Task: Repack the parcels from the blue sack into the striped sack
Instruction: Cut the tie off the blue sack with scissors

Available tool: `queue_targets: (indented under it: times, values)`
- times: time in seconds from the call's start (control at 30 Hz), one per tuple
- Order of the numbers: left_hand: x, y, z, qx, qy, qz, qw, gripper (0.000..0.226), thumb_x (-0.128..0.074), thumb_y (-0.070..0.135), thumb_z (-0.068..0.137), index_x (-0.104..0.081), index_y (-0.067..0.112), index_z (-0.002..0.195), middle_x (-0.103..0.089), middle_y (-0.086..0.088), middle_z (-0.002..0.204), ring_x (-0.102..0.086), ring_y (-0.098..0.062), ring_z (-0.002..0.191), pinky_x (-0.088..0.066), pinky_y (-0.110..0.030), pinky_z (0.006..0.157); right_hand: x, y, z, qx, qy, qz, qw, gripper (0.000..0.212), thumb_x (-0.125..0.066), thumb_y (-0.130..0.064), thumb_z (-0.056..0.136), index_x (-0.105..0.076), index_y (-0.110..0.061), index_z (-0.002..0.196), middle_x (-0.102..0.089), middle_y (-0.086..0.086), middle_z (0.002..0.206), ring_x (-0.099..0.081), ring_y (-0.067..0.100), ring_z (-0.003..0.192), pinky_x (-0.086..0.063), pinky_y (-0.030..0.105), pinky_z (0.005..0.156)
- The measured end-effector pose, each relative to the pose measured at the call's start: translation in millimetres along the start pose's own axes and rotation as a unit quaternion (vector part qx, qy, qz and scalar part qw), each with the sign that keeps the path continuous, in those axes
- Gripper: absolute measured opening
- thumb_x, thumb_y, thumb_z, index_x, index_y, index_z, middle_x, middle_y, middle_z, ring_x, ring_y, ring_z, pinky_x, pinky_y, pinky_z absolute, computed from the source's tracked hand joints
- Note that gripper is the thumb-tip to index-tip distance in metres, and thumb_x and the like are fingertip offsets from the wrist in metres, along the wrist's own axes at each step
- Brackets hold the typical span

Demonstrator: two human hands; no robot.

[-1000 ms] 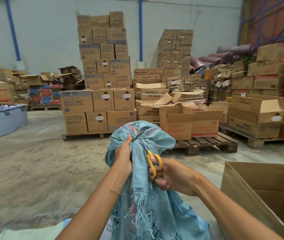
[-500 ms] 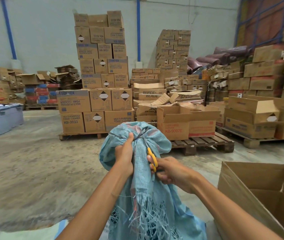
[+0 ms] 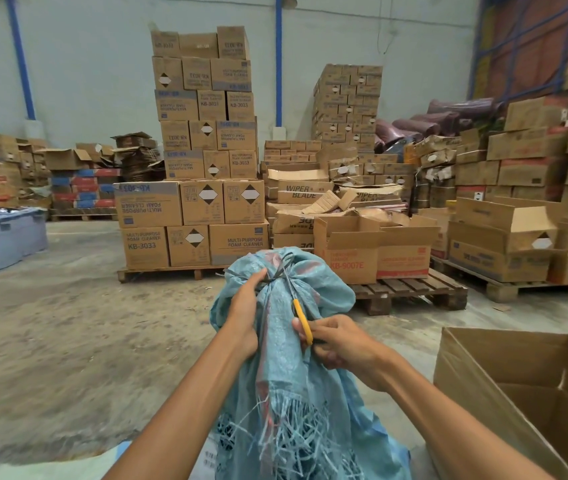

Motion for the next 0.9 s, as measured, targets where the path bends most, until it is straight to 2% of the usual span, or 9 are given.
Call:
queue_targets:
  times: [0.07, 0.2, 0.3, 0.43, 0.57, 0.63, 0.73, 0.83, 0.9]
  values:
    - [-2.6, -3.8, -3.3, 0.004, -0.035, 0.013, 0.999, 0.038, -0.07, 0.042, 0.078, -0.076, 0.007, 0.092, -0.075, -0.013, 0.09, -0.069, -0.028, 0.075, -0.055, -0.034, 0.073, -1.4, -1.3, -3.6, -0.002, -0.027, 0.041, 0.999, 0.039, -0.071, -0.054, 0.084, -0.062, -0.016, 0.082, -0.049, -0.009, 0.063, -0.025, 0.009, 0.05, -0.015, 0.028, 0.054]
    - [-5.3, -2.4, -7.7, -0.018, -0.017, 0.029, 0.999, 0.07, -0.086, 0.043, 0.056, -0.072, 0.002, 0.11, -0.074, -0.019, 0.103, -0.071, -0.037, 0.094, -0.059, -0.043, 0.08, -2.7, 1.8, -4.9, -0.016, -0.048, 0.079, 0.996, 0.042, -0.075, -0.058, 0.077, -0.061, -0.02, 0.084, -0.054, -0.003, 0.077, -0.025, 0.009, 0.054, -0.01, 0.031, 0.057]
    - [-6.8, -1.9, -9.1, -0.031, 0.016, 0.013, 0.999, 0.072, -0.091, 0.039, 0.053, -0.071, -0.004, 0.107, -0.073, -0.024, 0.099, -0.07, -0.035, 0.078, -0.058, -0.042, 0.069, -4.1, 3.3, -4.8, -0.021, -0.053, 0.101, 0.993, 0.045, -0.077, -0.06, 0.074, -0.06, -0.021, 0.086, -0.053, -0.004, 0.078, -0.025, 0.009, 0.055, -0.009, 0.032, 0.061]
    - [-9.5, -7.6, -4.2, -0.023, 0.032, -0.026, 0.999, 0.083, -0.095, 0.044, 0.043, -0.071, -0.007, 0.103, -0.072, -0.026, 0.093, -0.066, -0.034, 0.07, -0.055, -0.052, 0.075, -2.9, 4.7, -5.1, -0.021, -0.048, 0.118, 0.992, 0.045, -0.078, -0.059, 0.073, -0.061, -0.02, 0.086, -0.054, -0.004, 0.078, -0.027, 0.008, 0.054, -0.009, 0.032, 0.061]
    - [-7.4, -6.0, -0.6, -0.039, 0.053, -0.014, 0.998, 0.066, -0.089, 0.042, 0.051, -0.074, -0.002, 0.098, -0.075, -0.018, 0.089, -0.071, -0.034, 0.075, -0.057, -0.051, 0.078, -0.4, 3.0, -5.6, -0.018, -0.035, 0.098, 0.994, 0.038, -0.074, -0.056, 0.079, -0.063, -0.02, 0.081, -0.056, -0.005, 0.074, -0.03, 0.007, 0.051, -0.013, 0.03, 0.056]
    - [-6.1, -5.5, 0.9, -0.042, 0.057, -0.006, 0.997, 0.061, -0.088, 0.039, 0.054, -0.074, 0.001, 0.099, -0.076, -0.015, 0.09, -0.074, -0.034, 0.082, -0.059, -0.052, 0.081, 0.0, 1.4, -6.3, -0.015, -0.031, 0.081, 0.996, 0.035, -0.069, -0.053, 0.085, -0.062, -0.02, 0.078, -0.055, -0.008, 0.066, -0.029, 0.008, 0.05, -0.014, 0.028, 0.054]
    - [-4.6, -5.1, 2.6, -0.042, 0.061, -0.007, 0.997, 0.059, -0.087, 0.037, 0.055, -0.074, 0.001, 0.1, -0.077, -0.014, 0.09, -0.074, -0.033, 0.084, -0.059, -0.052, 0.081, 0.3, 2.3, -6.2, -0.017, -0.029, 0.061, 0.998, 0.037, -0.065, -0.051, 0.09, -0.059, -0.018, 0.074, -0.047, -0.01, 0.053, -0.024, 0.01, 0.049, -0.012, 0.033, 0.058]
    - [-0.8, -7.9, 4.7, -0.038, 0.077, -0.017, 0.996, 0.051, -0.085, 0.032, 0.062, -0.073, 0.001, 0.1, -0.077, -0.014, 0.088, -0.074, -0.032, 0.081, -0.06, -0.046, 0.077, 1.6, 5.2, -4.8, -0.014, -0.016, 0.054, 0.998, 0.04, -0.07, -0.052, 0.086, -0.061, -0.015, 0.075, -0.042, -0.005, 0.056, -0.021, 0.011, 0.05, -0.012, 0.033, 0.057]
    - [1.9, -11.7, 6.6, -0.029, 0.084, -0.023, 0.996, 0.048, -0.085, 0.03, 0.064, -0.073, 0.001, 0.1, -0.076, -0.014, 0.088, -0.074, -0.032, 0.08, -0.06, -0.044, 0.075, 1.1, 8.8, -4.0, -0.017, -0.011, 0.056, 0.998, 0.038, -0.07, -0.049, 0.088, -0.062, -0.014, 0.076, -0.045, -0.006, 0.056, -0.022, 0.01, 0.049, -0.012, 0.031, 0.056]
Point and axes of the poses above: each hand's wrist, its own z-axis towards the middle knuckle, its own x-axis out of the back of the hand, y = z × x, the point moved 8 cm from there along z, towards the middle knuckle
